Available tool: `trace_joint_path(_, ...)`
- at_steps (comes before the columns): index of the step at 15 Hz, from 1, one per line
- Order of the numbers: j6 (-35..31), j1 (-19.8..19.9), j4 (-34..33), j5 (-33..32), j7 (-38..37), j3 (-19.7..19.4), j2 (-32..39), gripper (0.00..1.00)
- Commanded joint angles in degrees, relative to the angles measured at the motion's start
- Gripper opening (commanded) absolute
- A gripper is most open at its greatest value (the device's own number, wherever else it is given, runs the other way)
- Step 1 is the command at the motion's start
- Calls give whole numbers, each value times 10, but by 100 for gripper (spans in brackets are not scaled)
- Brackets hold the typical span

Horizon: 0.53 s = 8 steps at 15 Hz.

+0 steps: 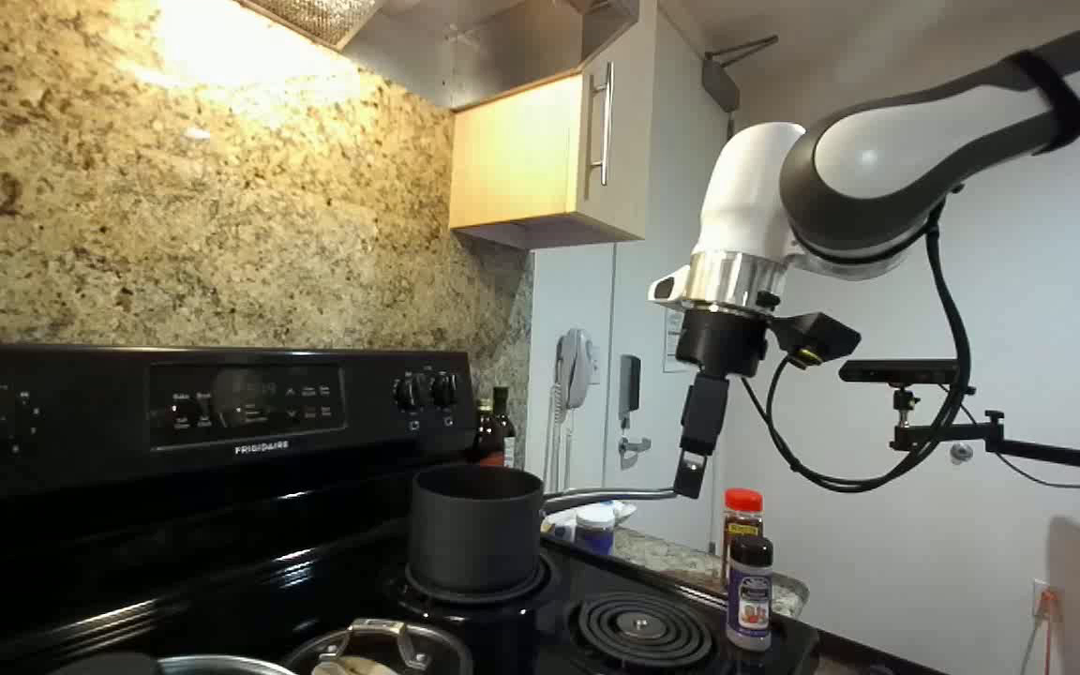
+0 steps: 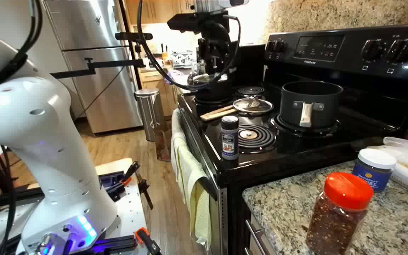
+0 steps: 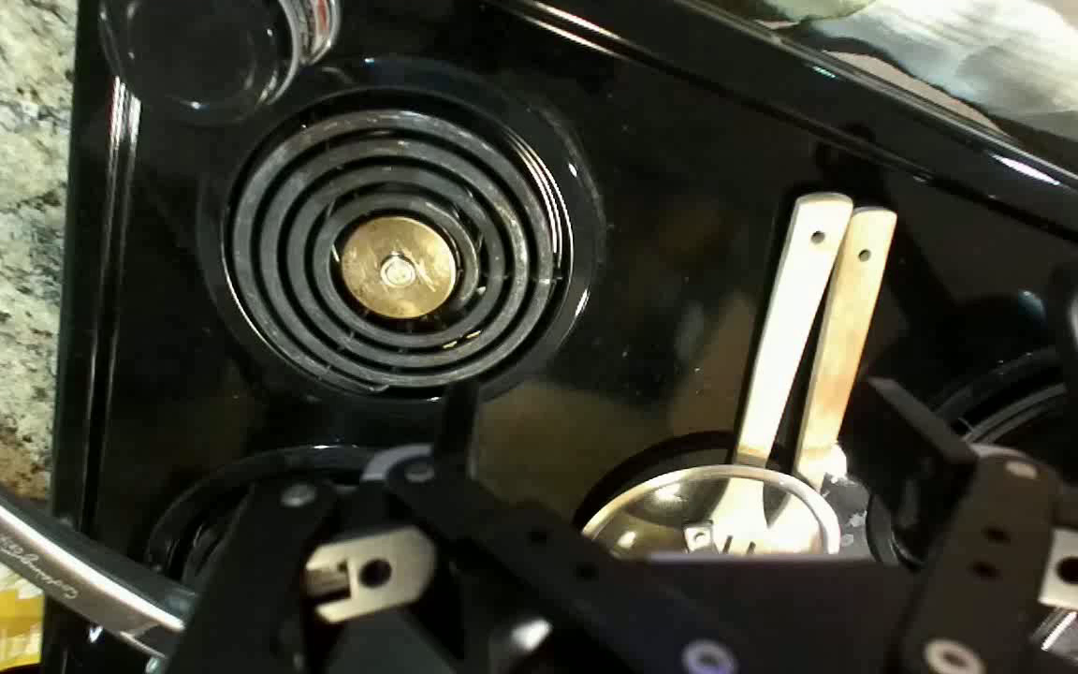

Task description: Move the lid from the pot on the left to the stovetop

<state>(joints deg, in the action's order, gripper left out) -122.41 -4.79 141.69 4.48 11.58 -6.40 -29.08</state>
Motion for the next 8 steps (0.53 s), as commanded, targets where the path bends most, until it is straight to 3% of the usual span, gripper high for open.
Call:
trace_joint_path(1,2,10,-1,5,4,9,1,100)
trace_joint_path(5,10,14,-28,-13,9,11,19,100)
trace_joint_path(8,52,10,-108,-49,43,11,75,100)
